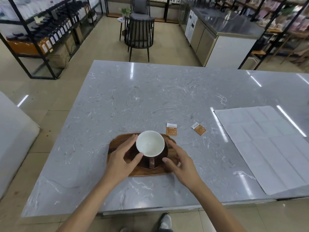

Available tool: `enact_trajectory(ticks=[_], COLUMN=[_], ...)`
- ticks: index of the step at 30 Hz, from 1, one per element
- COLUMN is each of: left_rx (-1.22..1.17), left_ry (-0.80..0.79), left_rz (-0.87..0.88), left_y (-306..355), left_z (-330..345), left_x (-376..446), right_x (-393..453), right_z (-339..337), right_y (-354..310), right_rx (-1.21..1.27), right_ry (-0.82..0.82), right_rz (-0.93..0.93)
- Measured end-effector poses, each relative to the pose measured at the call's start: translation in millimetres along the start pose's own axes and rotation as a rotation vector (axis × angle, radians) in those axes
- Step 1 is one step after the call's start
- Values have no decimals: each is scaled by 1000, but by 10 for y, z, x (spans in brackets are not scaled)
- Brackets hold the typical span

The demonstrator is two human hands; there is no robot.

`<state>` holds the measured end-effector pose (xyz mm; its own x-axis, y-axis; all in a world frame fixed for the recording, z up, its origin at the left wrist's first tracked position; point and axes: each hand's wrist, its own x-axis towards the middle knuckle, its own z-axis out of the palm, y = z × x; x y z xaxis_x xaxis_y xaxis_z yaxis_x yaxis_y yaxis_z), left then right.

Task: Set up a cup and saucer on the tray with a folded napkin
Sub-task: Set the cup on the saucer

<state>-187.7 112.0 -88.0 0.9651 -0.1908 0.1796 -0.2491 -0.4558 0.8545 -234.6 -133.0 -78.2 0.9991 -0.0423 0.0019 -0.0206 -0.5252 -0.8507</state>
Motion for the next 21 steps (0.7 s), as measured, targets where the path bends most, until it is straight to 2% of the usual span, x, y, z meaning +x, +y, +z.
enact_trajectory(ticks=[4,9,12,21], left_rx=[235,284,275,265], left_ry=[41,-44,-113,-318], left_rz=[173,338,360,259], left_y=[220,581,764,1209], left_z=[66,443,823,2207], left_x=[59,35,-22,-295], right_x=[-107,-293,-424,-832], right_z=[-189,-531,-786,-1832], right_y=[115,351,566,1353], right_rx=[-22,-36,-64,-179], right_ry=[46,73,72,70], right_rz=[2,-3,13,-3])
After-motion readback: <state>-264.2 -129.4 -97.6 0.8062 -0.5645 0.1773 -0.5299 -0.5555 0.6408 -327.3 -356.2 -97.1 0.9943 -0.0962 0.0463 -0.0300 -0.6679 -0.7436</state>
